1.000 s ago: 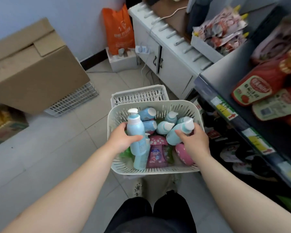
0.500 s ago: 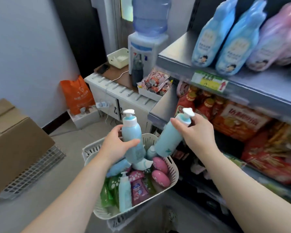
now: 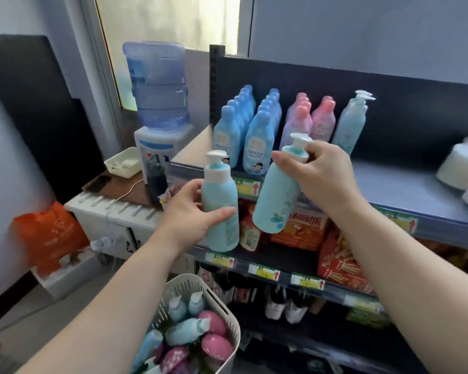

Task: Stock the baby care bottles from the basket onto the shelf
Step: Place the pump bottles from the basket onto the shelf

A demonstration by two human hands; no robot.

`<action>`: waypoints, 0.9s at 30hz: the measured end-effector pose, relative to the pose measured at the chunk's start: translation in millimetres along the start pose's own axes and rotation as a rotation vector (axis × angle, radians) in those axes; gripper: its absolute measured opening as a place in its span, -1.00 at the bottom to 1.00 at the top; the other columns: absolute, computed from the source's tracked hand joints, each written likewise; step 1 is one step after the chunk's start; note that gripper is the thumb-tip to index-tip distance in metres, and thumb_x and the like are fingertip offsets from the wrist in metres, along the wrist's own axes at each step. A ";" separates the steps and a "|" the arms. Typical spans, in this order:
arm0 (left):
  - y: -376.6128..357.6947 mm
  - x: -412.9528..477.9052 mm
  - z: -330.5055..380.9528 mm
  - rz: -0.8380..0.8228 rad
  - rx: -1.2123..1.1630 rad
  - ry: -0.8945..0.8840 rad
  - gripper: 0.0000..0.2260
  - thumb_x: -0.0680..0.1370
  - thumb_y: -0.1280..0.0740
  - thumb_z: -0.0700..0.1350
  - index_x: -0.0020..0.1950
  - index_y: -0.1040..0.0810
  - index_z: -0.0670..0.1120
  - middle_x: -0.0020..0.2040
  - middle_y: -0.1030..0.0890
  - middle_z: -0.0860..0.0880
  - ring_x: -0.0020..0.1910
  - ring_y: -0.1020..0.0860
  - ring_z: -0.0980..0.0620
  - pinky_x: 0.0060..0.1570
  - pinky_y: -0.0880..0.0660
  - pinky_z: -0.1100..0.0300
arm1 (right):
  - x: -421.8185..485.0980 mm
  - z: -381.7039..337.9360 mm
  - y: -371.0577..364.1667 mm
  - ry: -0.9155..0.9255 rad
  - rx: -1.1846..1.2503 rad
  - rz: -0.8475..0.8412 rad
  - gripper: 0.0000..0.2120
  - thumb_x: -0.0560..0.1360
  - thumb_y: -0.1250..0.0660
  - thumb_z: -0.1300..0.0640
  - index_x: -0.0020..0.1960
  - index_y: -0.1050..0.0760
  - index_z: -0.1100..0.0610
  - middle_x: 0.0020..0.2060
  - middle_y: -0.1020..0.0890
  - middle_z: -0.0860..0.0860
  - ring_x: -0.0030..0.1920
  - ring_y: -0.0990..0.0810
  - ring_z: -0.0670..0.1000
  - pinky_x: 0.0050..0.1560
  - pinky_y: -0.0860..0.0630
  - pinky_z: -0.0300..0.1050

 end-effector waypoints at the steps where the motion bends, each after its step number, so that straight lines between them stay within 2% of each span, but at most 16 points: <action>1: -7.4 4.2 10.8 -0.009 0.000 -0.024 -0.58 0.30 -0.58 -0.10 0.07 -0.52 0.09 -0.01 -0.64 0.05 -0.02 -0.63 0.06 0.00 -0.57 0.09 | 6.0 0.4 9.5 0.001 -0.014 0.011 -0.72 0.35 -0.46 -0.20 -0.25 -0.57 0.02 -0.41 -0.56 -0.16 -0.42 -0.51 -0.26 -0.47 -0.36 -0.40; 4: -32.1 16.4 37.6 -0.043 -0.003 -0.084 -0.57 0.30 -0.58 -0.09 0.11 -0.54 0.03 -0.03 -0.65 0.04 -0.05 -0.63 0.07 -0.03 -0.59 0.12 | 25.1 8.1 37.8 -0.001 -0.053 0.056 -0.67 0.34 -0.45 -0.21 -0.31 -0.54 0.04 -0.47 -0.51 -0.13 -0.48 -0.46 -0.22 -0.48 -0.32 -0.38; 7: -60.4 29.6 58.5 -0.075 0.011 -0.140 -0.57 0.30 -0.58 -0.06 0.10 -0.54 0.05 -0.03 -0.65 0.01 -0.08 -0.63 0.05 0.00 -0.60 0.02 | 46.5 22.0 69.3 -0.012 -0.115 0.116 -0.62 0.34 -0.43 -0.24 -0.26 -0.58 0.09 -0.42 -0.55 -0.10 -0.42 -0.48 -0.14 -0.42 -0.38 -0.22; 9: -79.6 38.9 71.2 -0.076 0.029 -0.178 -0.59 0.29 -0.58 -0.05 0.07 -0.53 0.06 -0.05 -0.65 0.02 -0.10 -0.63 0.07 0.00 -0.60 0.02 | 63.2 33.7 89.6 -0.015 -0.163 0.158 -0.61 0.33 -0.42 -0.26 -0.22 -0.60 0.09 -0.36 -0.60 -0.07 -0.36 -0.53 -0.09 -0.37 -0.45 -0.14; 13: -116.4 57.6 88.9 -0.074 0.060 -0.218 -0.59 0.30 -0.58 -0.03 0.07 -0.52 0.07 -0.05 -0.64 0.07 -0.09 -0.63 0.09 0.01 -0.59 0.02 | 97.8 59.2 118.9 -0.038 -0.238 0.209 -0.68 0.35 -0.42 -0.22 -0.35 -0.50 0.00 -0.41 -0.52 -0.11 -0.38 -0.49 -0.14 -0.40 -0.37 -0.20; 16: -139.7 70.8 96.1 -0.062 0.070 -0.224 -0.59 0.30 -0.57 -0.04 0.07 -0.50 0.04 -0.07 -0.63 0.07 -0.09 -0.62 0.10 0.00 -0.59 0.02 | 121.4 82.2 127.9 -0.077 -0.259 0.214 -0.64 0.36 -0.42 -0.21 -0.40 -0.40 -0.02 -0.42 -0.49 -0.13 -0.39 -0.44 -0.19 -0.44 -0.30 -0.21; 20: -164.2 85.3 100.1 -0.035 0.103 -0.219 -0.59 0.29 -0.58 -0.01 0.06 -0.50 0.06 -0.08 -0.63 0.08 -0.11 -0.61 0.11 0.01 -0.58 0.04 | 148.3 111.2 125.1 -0.151 -0.297 0.190 -0.61 0.34 -0.40 -0.25 -0.39 -0.39 0.02 -0.40 -0.50 -0.10 -0.37 -0.50 -0.08 -0.45 -0.30 -0.17; 23: -177.7 93.8 99.5 -0.013 0.125 -0.208 -0.60 0.29 -0.58 0.00 0.04 -0.49 0.08 -0.08 -0.63 0.11 -0.11 -0.60 0.15 0.01 -0.58 0.06 | 161.4 127.7 116.3 -0.181 -0.330 0.174 -0.62 0.33 -0.37 -0.27 -0.34 -0.41 0.04 -0.31 -0.57 -0.03 -0.25 -0.57 0.05 -0.38 -0.38 -0.14; 27: -189.6 101.6 98.4 0.012 0.138 -0.195 -0.61 0.29 -0.58 0.01 0.01 -0.49 0.11 -0.08 -0.62 0.14 -0.09 -0.60 0.15 0.04 -0.57 0.05 | 166.4 139.6 106.9 -0.165 -0.336 0.166 -0.54 0.37 -0.33 -0.33 -0.09 -0.45 0.08 -0.15 -0.57 0.00 -0.15 -0.55 0.08 -0.23 -0.44 -0.08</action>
Point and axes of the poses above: each hand's wrist, its own x-axis towards the middle knuckle, its own y-axis out of the back of the hand, z = x × y, the point moved 6 cm from there along x, towards the middle knuckle
